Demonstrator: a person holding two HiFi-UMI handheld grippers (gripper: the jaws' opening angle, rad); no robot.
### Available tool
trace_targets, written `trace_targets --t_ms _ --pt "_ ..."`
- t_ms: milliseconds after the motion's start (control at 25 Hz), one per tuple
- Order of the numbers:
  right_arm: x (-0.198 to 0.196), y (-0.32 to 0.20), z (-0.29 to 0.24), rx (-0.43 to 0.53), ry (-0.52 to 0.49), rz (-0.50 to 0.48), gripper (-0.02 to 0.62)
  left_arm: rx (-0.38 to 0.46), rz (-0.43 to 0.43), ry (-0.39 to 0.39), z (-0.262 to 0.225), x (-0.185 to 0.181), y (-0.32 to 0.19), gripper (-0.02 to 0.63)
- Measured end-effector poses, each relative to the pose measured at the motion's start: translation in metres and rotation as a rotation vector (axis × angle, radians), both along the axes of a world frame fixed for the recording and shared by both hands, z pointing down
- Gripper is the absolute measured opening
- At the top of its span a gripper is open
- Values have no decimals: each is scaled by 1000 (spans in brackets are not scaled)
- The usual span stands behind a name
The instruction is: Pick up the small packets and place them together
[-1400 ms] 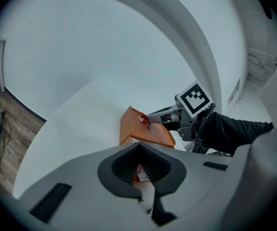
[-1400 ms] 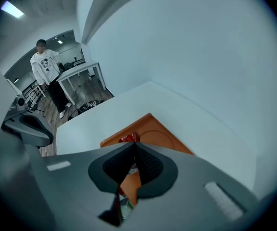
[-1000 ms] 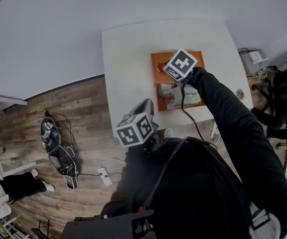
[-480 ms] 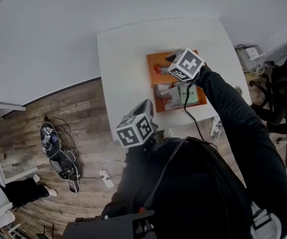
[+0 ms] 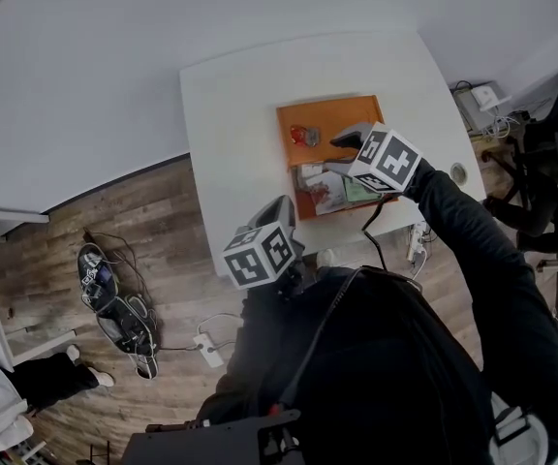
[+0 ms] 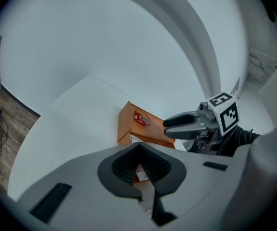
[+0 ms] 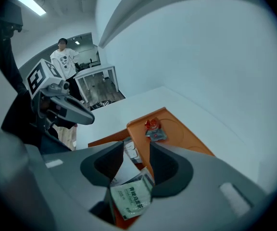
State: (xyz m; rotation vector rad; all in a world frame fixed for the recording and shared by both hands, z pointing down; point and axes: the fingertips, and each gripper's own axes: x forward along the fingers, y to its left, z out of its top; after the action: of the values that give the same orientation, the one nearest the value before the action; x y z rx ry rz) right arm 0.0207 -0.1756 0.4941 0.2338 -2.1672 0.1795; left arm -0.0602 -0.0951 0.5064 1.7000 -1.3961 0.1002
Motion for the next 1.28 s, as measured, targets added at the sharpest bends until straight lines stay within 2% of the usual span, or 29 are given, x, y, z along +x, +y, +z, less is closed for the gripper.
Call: trace_targets --t_ms 320,640,1000,1280 --pt "8 44 57 -58 114 -57 150 -6 10 -9 2 3 3 -2" --pt "5 54 90 -52 210 -128 150 -10 -8 -9 3 -2 2 -2" --pt "8 51 108 33 286 -104 144 -13 -8 -10 4 -2 4 -2" --pt "8 51 109 6 300 -87 123 -16 0 -14 3 0 2 -2"
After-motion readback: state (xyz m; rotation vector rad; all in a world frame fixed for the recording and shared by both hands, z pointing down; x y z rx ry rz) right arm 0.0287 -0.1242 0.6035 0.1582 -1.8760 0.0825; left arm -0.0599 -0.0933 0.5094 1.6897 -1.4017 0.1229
